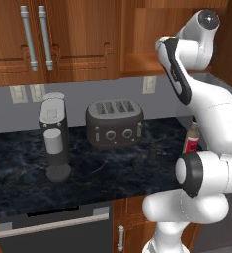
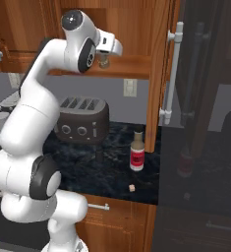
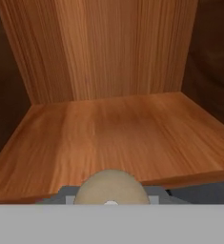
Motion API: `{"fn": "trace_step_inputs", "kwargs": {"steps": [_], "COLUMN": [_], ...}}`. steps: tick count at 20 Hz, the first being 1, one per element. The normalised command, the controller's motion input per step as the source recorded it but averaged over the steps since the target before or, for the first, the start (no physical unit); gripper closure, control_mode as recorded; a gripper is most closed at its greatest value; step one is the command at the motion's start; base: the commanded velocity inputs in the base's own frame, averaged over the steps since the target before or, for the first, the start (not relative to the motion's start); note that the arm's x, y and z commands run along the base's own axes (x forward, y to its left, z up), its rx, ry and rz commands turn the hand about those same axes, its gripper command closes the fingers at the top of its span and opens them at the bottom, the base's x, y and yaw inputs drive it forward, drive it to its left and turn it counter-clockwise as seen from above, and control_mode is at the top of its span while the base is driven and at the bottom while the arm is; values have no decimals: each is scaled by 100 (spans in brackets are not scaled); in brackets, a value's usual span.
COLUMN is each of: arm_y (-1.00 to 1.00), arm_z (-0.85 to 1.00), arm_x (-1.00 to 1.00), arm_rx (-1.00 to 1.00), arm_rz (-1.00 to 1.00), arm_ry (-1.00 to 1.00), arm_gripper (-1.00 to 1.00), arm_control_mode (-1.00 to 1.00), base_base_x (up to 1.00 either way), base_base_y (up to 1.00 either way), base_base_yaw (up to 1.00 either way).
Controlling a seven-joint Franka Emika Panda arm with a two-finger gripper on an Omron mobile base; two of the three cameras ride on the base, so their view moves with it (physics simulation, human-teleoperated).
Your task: There are various items on the counter. Only move the condiments/shakers into the cabinet.
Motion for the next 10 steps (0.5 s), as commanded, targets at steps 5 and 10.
{"fn": "trace_step_inputs", "kwargs": {"steps": [5, 10], "arm_y": [0, 0], "arm_z": [0, -12], "arm_x": [54, 52], "arm_rx": [0, 0], "arm_rz": [0, 0], "arm_ry": [1, 0], "arm_gripper": [100, 100], "arm_control_mode": [-100, -100], "base_base_x": [0, 0], "base_base_y": [0, 0], "base_base_yaw": [0, 0]}}
